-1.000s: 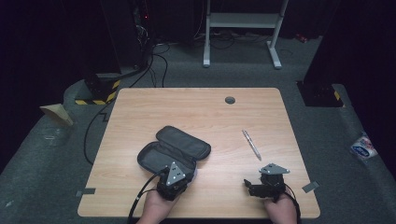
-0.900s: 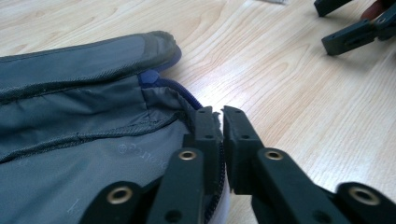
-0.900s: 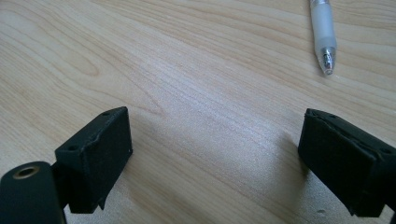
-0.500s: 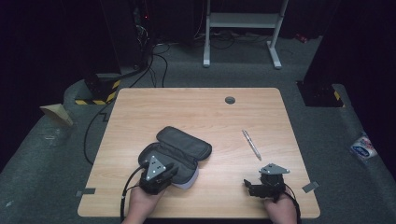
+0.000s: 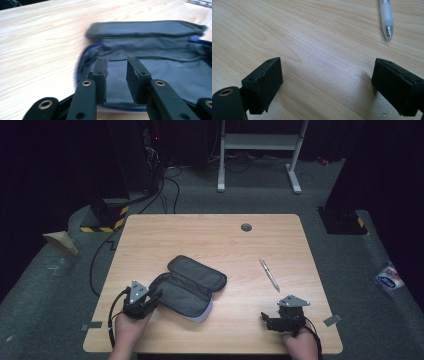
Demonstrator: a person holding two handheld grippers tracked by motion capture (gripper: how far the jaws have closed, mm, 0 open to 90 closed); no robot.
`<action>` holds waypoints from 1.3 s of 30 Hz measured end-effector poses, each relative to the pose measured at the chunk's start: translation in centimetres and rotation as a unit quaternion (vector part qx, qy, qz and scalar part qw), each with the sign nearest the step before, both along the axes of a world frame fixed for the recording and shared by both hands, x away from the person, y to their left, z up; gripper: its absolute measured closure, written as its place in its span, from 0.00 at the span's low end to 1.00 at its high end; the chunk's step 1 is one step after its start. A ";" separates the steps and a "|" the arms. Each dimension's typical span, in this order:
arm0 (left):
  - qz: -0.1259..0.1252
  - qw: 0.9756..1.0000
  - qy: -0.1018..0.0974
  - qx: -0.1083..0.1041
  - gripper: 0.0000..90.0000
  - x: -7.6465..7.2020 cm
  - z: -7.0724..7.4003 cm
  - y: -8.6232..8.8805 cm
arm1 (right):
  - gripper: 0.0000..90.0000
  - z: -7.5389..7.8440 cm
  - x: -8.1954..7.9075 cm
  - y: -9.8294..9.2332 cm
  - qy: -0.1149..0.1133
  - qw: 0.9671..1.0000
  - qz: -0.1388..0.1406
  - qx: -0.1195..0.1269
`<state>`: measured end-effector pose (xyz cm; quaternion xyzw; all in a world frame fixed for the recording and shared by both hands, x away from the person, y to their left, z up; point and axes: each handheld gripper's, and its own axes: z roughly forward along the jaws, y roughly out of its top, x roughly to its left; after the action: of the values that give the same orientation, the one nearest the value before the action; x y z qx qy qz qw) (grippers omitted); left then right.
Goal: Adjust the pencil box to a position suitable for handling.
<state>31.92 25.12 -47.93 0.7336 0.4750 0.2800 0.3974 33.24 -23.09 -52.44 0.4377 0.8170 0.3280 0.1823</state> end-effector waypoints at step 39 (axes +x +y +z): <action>-0.006 0.997 0.045 -0.054 0.82 0.9 -1.9 1.9 | 0.40 3.3 -1.2 5.8 -0.061 0.994 0.032 0.089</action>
<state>32.84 27.06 -49.81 0.7256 0.5024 0.2181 0.4165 31.99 -17.29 -49.13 0.4050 0.7854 0.4312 0.1821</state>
